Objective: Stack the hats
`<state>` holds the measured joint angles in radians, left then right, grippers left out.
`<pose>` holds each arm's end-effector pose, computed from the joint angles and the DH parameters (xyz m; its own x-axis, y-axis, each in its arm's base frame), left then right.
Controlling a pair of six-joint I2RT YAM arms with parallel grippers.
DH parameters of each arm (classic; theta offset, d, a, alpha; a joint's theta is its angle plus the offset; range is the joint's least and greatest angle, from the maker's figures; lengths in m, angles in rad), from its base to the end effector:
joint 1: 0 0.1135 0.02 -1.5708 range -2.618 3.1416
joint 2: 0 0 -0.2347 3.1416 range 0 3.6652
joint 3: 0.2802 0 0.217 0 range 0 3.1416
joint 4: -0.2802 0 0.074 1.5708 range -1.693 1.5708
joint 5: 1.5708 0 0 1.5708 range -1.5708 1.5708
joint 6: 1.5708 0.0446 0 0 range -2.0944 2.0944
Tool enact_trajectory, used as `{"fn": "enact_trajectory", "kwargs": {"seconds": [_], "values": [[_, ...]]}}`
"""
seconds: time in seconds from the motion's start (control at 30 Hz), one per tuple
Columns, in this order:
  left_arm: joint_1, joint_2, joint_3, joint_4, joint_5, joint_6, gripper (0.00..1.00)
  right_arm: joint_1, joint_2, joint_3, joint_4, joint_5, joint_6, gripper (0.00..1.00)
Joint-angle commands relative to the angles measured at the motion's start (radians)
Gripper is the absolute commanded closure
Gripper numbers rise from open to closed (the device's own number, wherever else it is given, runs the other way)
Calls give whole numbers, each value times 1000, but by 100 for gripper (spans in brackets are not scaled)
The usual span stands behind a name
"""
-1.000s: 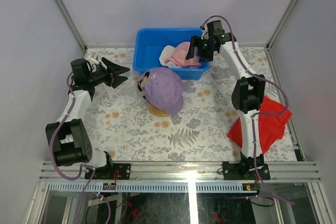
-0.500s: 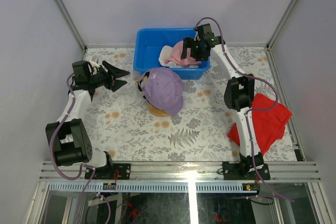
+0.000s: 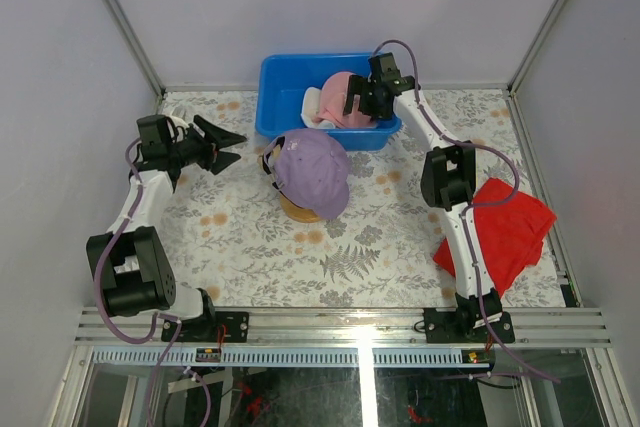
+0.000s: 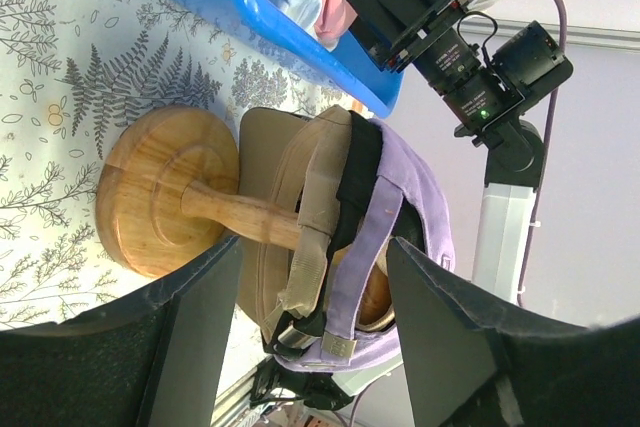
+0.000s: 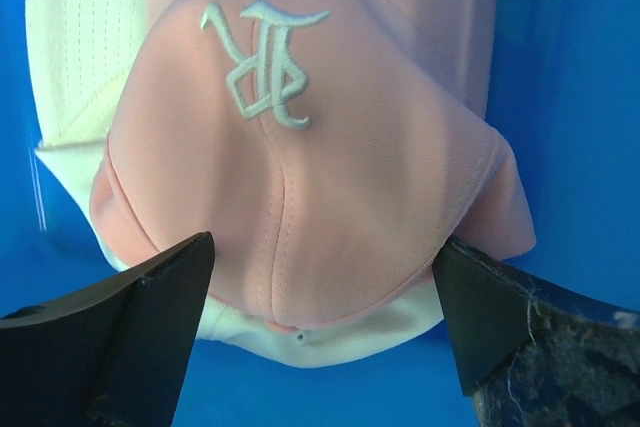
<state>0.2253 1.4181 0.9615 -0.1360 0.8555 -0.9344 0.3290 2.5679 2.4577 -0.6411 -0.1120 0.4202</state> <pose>0.2839 0.0305 0.2497 -0.6966 -0.7008 -0.1539 -0.1622 0.3627 -0.9177 0.4881 0.1719 0.1968 -0.7523 0.1715 -0.6361 -0.1002 0.9245 0.3678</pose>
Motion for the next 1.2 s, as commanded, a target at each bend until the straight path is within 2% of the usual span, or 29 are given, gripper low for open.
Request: {"fn": "enact_trajectory", "kwargs": {"seconds": [0.0, 0.17, 0.33, 0.53, 0.67, 0.93, 1.07, 1.17], "values": [[7, -5, 42, -26, -11, 24, 41, -4, -43, -55, 111, 57, 99, 4], [7, -3, 58, -47, -19, 36, 41, -37, -137, -232, 262, 41, 263, 5], [9, 0, 69, -63, -26, 48, 42, -43, -40, -55, 154, 107, 299, 5], [9, 6, 77, -71, -32, 53, 42, -46, -15, -31, 156, 209, 350, 14], [8, 11, 70, -70, -33, 57, 42, -49, 50, 45, 110, 218, 344, 11], [11, 24, 65, -73, -36, 62, 42, -49, 98, 57, 127, 195, 341, 12], [11, 29, 69, -76, -39, 65, 42, -50, 119, 73, 134, 180, 331, 24], [11, 33, 77, -79, -45, 68, 43, -48, 119, 67, 151, 171, 319, 41]]}}
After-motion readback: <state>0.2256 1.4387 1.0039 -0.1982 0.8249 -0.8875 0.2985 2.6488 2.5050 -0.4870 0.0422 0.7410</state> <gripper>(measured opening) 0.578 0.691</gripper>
